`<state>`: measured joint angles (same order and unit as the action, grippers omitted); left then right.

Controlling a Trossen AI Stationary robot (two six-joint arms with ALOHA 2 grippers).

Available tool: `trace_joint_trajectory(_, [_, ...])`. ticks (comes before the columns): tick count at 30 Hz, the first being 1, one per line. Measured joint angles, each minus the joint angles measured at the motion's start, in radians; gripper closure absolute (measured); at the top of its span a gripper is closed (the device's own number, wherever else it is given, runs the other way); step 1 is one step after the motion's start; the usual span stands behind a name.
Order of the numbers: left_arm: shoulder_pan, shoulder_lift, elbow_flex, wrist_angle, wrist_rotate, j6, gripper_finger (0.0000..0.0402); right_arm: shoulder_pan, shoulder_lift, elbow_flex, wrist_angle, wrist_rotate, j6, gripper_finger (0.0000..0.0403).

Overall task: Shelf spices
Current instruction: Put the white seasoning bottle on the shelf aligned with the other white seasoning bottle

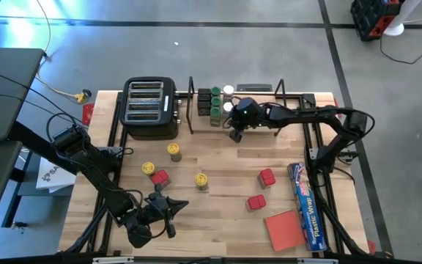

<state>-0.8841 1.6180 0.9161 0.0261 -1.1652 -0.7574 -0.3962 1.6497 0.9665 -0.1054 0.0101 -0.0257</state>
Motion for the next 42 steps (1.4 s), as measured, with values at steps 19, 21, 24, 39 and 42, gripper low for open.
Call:
trace_joint_trajectory(19, [0.0, 0.0, 0.0, 0.001, 0.003, -0.001, 0.0402, -0.04, 0.0, 0.0, 0.08, 0.05, 0.052, 0.0368])
trace_joint_trajectory(21, [0.0, 0.0, 0.0, 0.001, 0.003, -0.001, 0.0402, -0.042, 0.0, 0.0, 0.08, 0.05, 0.053, 0.0368])
trace_joint_trajectory(24, [0.0, 0.0, 0.0, 0.001, 0.003, -0.001, 0.0402, -0.043, 0.0, 0.0, 0.084, 0.079, 0.053, 0.0368])
trace_joint_trajectory(39, [0.0, 0.0, 0.0, 0.001, 0.003, -0.01, 0.0401, -0.069, 0.001, 0.0, 0.136, 0.084, 0.071, 0.0368])
trace_joint_trajectory(42, [0.0, 0.0, 0.0, 0.001, 0.003, -0.009, 0.0402, -0.059, 0.001, 0.0, 0.136, 0.038, 0.071, 0.0368])
